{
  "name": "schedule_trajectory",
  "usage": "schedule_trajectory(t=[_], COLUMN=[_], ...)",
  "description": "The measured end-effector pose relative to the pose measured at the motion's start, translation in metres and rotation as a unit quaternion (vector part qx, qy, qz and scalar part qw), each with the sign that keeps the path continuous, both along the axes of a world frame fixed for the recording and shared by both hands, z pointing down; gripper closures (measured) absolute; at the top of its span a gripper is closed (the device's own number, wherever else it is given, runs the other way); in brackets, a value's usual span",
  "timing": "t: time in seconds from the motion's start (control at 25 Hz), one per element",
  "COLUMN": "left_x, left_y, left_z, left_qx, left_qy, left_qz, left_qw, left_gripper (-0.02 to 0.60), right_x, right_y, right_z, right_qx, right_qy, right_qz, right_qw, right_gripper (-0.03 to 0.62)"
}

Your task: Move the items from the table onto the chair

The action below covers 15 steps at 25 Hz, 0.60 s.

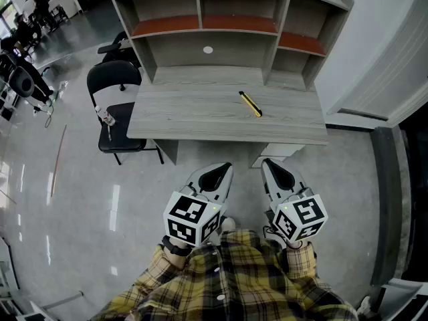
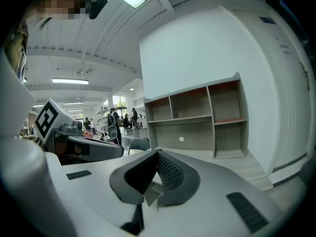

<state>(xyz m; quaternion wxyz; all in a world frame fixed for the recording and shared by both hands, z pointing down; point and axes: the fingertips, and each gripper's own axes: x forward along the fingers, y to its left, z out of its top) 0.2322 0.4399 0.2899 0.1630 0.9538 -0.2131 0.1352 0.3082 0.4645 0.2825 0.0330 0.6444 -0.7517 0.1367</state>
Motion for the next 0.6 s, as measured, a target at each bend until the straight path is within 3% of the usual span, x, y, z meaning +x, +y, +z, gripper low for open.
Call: schedule_trajectory(t=[0.6], left_x=[0.0], left_y=[0.017], left_z=[0.003], left_qx=[0.013], left_qy=[-0.005], left_qz=[-0.024], left_qw=[0.9996], left_gripper=[0.577], right_x=[0.013], right_y=[0.033], right_z=[0.003], right_qx=[0.015], right_qy=[-0.022], right_qz=[0.005], right_qw=[1.0], right_gripper=[0.576])
